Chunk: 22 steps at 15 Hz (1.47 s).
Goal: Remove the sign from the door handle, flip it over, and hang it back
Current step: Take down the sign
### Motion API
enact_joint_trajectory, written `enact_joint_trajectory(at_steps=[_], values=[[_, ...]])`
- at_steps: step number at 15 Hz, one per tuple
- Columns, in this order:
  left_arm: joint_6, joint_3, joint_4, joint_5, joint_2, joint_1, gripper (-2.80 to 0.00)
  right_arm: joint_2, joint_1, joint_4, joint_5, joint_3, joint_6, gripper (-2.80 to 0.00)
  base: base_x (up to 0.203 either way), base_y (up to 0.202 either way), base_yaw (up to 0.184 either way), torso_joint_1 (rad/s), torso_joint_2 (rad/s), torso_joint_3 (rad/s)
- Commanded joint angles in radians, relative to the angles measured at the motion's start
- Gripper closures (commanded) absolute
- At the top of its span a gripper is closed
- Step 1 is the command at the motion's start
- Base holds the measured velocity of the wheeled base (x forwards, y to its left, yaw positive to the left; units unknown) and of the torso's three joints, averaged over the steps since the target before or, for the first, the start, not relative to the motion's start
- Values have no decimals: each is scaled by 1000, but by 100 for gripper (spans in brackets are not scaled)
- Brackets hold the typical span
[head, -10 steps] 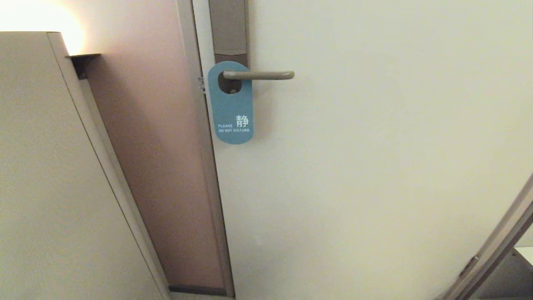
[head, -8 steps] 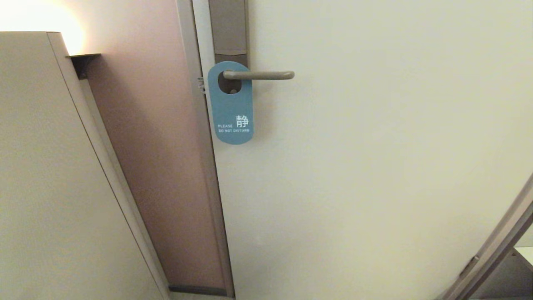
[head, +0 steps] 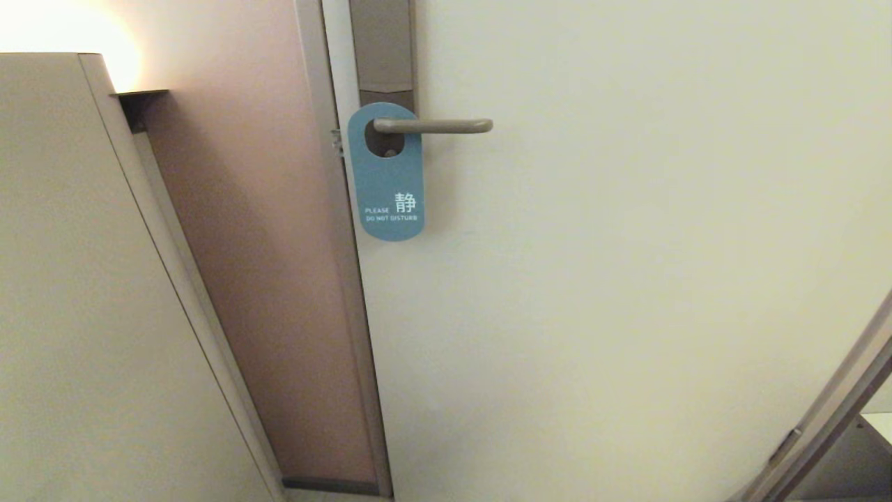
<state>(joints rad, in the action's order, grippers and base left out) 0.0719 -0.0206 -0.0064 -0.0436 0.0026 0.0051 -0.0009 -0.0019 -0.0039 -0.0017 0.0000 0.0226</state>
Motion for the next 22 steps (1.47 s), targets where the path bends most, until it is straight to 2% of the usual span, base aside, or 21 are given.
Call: enact_joint_trajectory(at_steps=[1,3,5,9,12,15,22], values=[[-3,-54,-1,-27,15,-1,0,1,0,-1,0,0,0,0,0,0,0,0,0,0],[-12,-128,-7,-69,113,-2,0,1,0,-1,0,0,0,0,0,0,0,0,0,0],[-25,-221,-24,-82,254,-21,0,1,0,-1,0,0,0,0,0,0,0,0,0,0],[-91,-485,-60,-91,585,-111,0,1,0,-1,0,0,0,0,0,0,0,0,0,0],[-118,-614,-125,-118,798,-155,0,1,0,-1,0,0,0,0,0,0,0,0,0,0],[-116,-661,-219,-177,957,-167,0,1,0,-1,0,0,0,0,0,0,0,0,0,0],[-104,-668,-385,-223,1188,-169,0,1,0,-1,0,0,0,0,0,0,0,0,0,0]])
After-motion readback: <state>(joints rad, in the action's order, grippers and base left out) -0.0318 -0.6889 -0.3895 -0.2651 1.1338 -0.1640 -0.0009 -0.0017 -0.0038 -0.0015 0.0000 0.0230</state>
